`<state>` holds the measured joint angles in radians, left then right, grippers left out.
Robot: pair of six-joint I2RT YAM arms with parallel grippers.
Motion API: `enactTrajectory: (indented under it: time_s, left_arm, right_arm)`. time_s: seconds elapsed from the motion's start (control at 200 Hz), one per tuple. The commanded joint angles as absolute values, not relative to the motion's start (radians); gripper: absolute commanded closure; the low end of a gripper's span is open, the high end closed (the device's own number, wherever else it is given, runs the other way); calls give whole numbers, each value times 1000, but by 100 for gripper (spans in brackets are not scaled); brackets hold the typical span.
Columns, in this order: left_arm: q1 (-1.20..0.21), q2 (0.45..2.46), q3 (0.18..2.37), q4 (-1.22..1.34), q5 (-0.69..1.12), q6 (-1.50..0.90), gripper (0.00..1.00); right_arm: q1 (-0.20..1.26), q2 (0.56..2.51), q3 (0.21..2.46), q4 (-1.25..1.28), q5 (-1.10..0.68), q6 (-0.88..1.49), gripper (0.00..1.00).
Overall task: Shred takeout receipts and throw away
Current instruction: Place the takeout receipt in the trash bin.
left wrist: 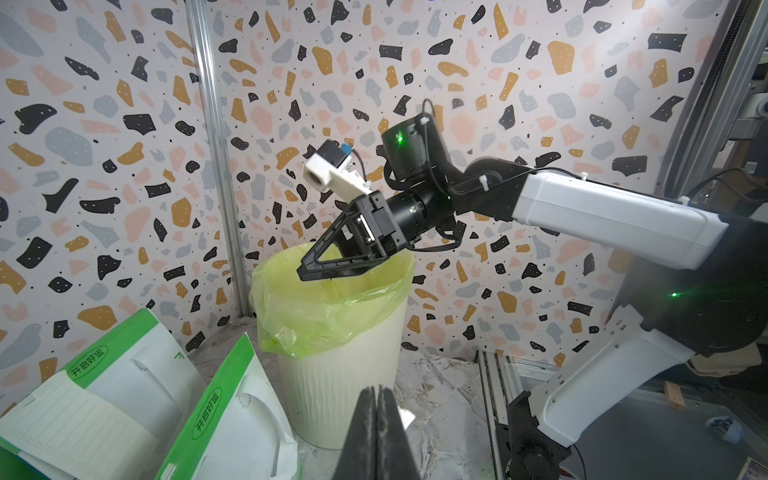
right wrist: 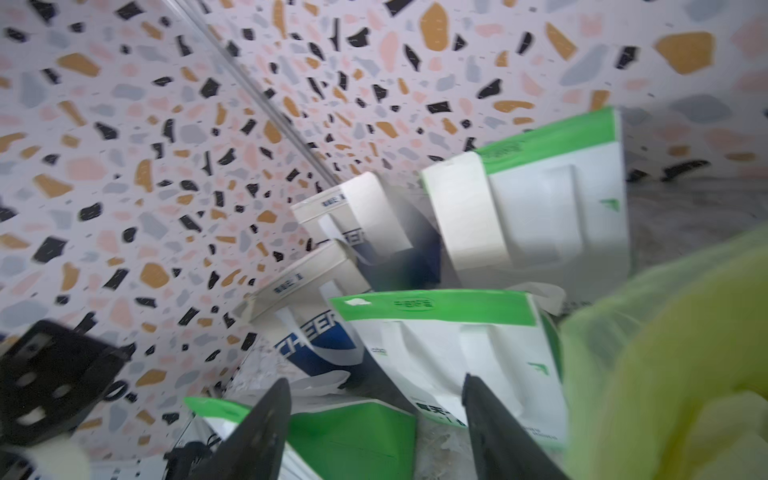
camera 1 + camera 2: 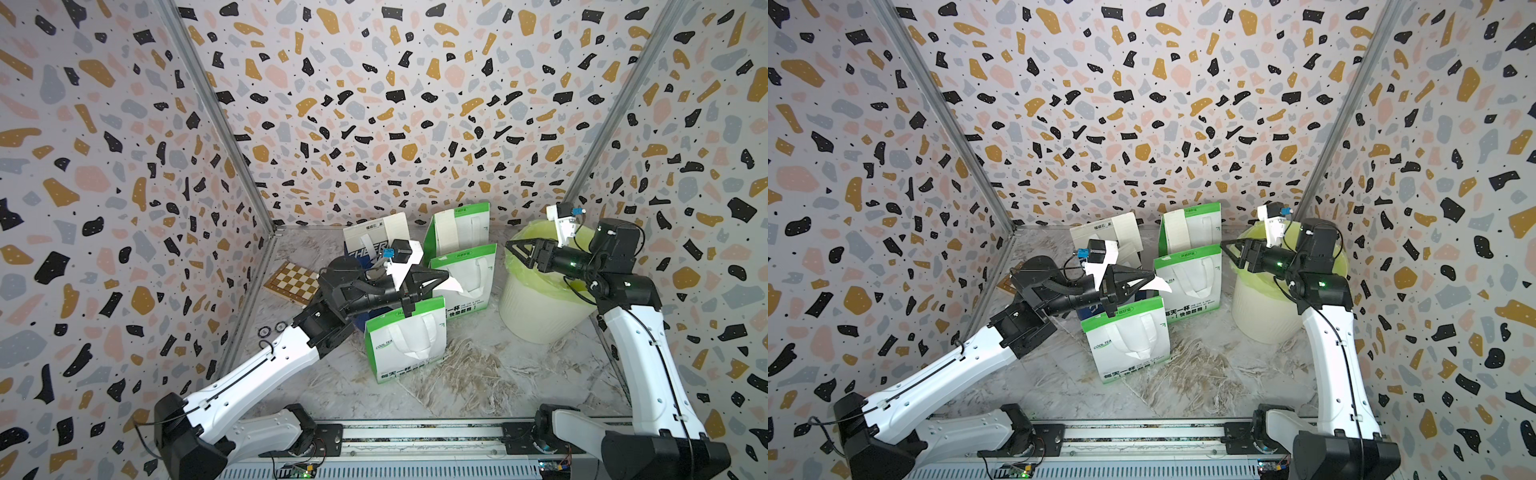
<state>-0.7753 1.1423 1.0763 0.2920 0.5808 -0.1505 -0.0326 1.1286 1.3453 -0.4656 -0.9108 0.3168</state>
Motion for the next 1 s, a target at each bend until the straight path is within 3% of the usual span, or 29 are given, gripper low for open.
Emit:
enactTrajectory:
  time_s: [0.0, 0.085, 0.245, 0.516, 0.891, 0.996]
  left_arm:
    - [-775, 1140, 1104, 360, 574, -188, 100]
    - [-775, 1144, 1103, 372, 570, -204, 100]
    - [-775, 1155, 1114, 375, 570, -243, 100]
    - [-776, 1159, 1126, 364, 572, -265, 100]
    - [-776, 1161, 1131, 368, 577, -266, 100]
    - [-776, 1161, 1130, 368, 578, -271, 100]
  right_arm:
    - [46, 1069, 1355, -323, -1116, 337, 32]
    - [156, 1059, 1361, -327, -1124, 300, 27]
    - [309, 1055, 1361, -337, -1077, 251, 31]
    - [399, 1094, 1370, -367, -989, 229, 39]
    - [512, 1120, 1379, -367, -924, 211, 71]
    - [515, 1121, 1382, -367, -902, 210, 87]
